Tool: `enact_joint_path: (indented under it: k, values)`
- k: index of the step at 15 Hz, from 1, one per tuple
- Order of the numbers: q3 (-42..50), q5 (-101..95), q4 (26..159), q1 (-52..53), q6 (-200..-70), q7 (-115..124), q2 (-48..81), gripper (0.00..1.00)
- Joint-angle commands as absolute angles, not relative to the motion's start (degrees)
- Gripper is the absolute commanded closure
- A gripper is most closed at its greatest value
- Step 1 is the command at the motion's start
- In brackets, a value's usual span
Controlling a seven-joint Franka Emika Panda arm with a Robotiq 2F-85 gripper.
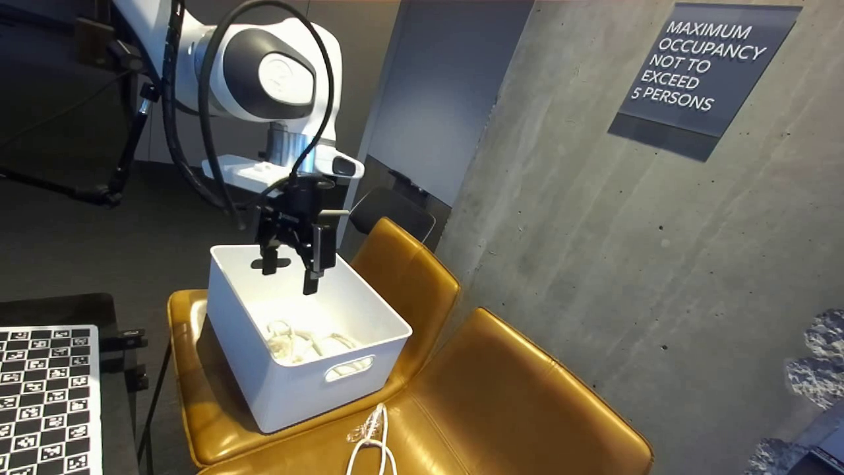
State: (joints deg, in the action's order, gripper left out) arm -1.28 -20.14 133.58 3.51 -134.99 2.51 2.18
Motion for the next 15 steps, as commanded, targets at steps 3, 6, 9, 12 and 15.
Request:
enact_joint_path:
  k: [3,6,9,12,15]
  values:
    - [3.5,-20.3,131.9,-2.5,-139.7,-4.7,6.2,0.00]
    - [5.6,-19.5,129.9,-5.2,-141.4,-7.7,10.4,0.00]
    - [7.0,-19.6,127.9,-7.0,-142.8,-8.7,15.3,0.00]
    - [7.5,-19.1,123.5,-7.9,-142.9,-9.3,20.4,0.00]
    - [7.3,-18.2,116.9,-8.3,-142.5,-9.5,26.2,0.00]
